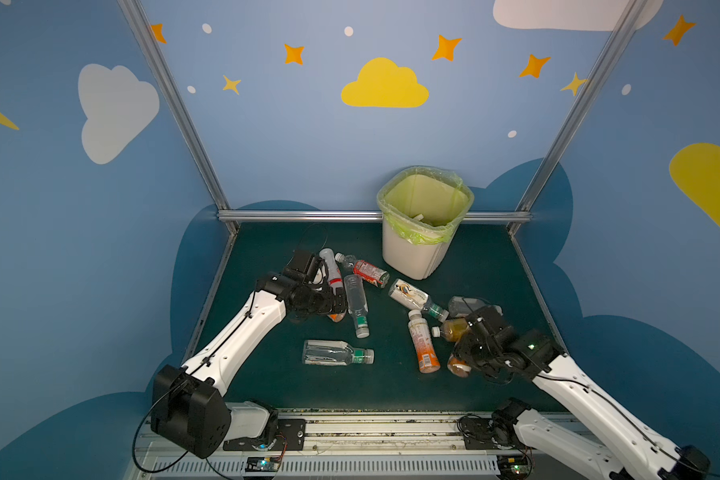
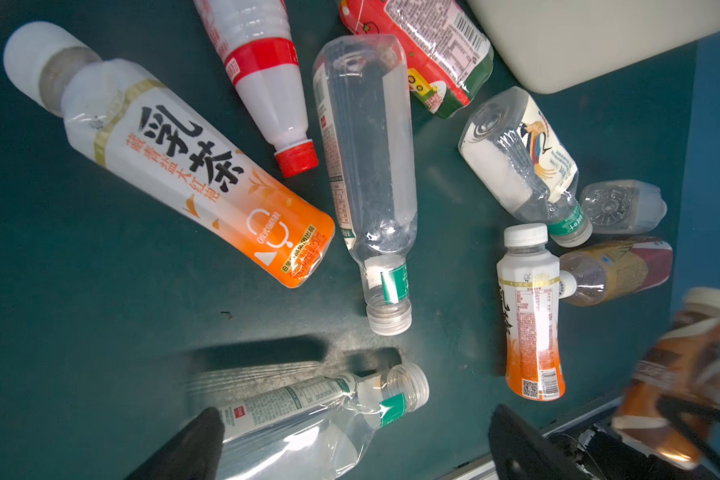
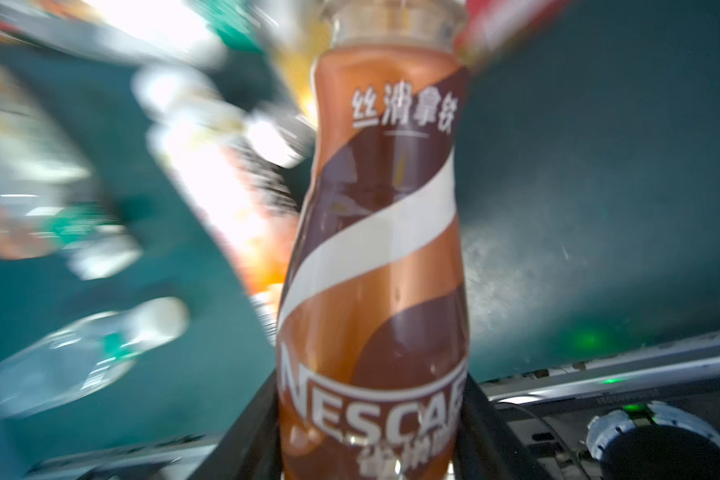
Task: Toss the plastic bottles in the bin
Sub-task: 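Lift the Nescafe bottle over the bin and open the right gripper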
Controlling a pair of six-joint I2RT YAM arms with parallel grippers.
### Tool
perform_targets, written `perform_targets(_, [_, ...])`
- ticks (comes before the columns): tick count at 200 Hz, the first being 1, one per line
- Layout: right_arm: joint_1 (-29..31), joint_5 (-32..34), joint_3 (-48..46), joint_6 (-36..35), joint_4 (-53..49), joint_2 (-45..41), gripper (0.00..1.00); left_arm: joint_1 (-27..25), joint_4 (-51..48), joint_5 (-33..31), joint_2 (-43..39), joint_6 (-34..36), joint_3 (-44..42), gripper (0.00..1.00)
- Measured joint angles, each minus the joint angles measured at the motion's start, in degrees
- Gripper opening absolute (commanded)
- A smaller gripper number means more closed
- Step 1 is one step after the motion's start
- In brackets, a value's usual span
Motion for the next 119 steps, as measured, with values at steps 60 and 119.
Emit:
perform_targets(60, [-4.7, 2.2, 52.1, -17.7, 5.5, 28.1, 0.79, 0.0, -0.5, 1.5, 1.2, 0.3, 2.2, 1.00])
perform_targets(119, [-10.6, 7.6, 83.3, -28.7, 5.4, 55.2, 0.91, 0.1, -2.3, 1.0, -2.5, 0.1, 0.7, 1.00])
